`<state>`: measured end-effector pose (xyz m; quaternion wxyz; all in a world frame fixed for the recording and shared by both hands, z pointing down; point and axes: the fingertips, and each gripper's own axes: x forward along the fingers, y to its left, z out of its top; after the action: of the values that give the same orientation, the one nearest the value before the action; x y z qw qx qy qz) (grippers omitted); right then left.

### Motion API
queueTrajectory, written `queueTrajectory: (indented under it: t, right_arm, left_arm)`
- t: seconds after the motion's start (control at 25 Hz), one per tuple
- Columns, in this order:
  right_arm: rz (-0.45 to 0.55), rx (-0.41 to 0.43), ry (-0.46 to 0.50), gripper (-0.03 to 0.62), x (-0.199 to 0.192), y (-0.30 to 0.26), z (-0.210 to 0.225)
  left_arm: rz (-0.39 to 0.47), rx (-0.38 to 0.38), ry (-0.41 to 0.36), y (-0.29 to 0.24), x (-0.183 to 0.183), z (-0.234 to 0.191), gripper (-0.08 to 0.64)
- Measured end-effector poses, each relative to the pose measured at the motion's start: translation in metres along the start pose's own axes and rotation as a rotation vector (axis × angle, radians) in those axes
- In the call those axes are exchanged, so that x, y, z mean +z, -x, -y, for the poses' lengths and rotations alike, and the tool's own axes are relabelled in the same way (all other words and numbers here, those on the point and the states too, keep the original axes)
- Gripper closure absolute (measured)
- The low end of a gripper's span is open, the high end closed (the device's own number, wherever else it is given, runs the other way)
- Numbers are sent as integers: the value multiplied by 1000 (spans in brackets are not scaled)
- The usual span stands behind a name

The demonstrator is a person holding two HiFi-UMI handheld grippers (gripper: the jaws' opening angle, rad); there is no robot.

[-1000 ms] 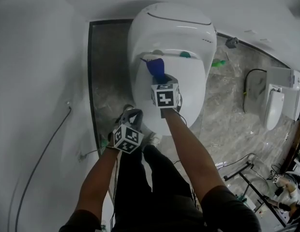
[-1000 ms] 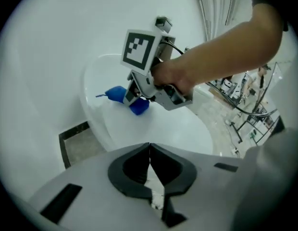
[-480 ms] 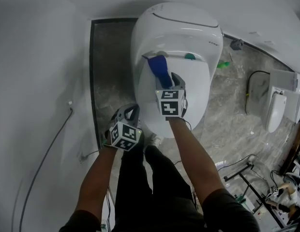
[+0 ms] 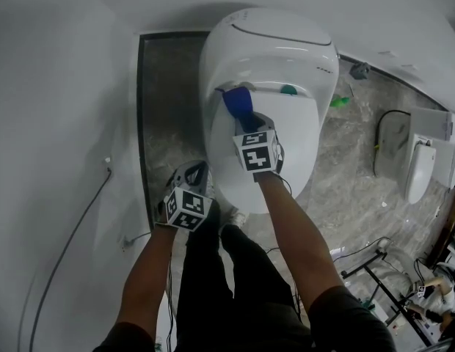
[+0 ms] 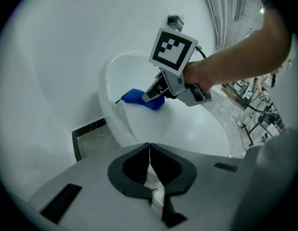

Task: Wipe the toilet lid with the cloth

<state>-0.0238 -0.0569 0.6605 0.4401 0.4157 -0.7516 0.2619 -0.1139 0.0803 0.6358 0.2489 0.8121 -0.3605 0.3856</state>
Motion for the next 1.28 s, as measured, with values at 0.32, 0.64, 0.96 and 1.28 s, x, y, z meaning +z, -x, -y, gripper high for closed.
queueTrajectory:
  t: [0.32,0.64,0.96,1.28]
  right_arm:
    - [25,-30,-69,489,5,-6,1]
    - [59,-78,-168,497,-8,9,54]
    - [38,-145,-307,497,-52,30,157]
    - [42,-131,-386,508,-87,51,204]
  left_arm:
    - [23,23,62,3,2,-13,546]
    - [12,30,54,2,9,-13,546]
    - [7,-15,21,-13,23,13,546]
    - [14,-10,0,-13,34,19,547]
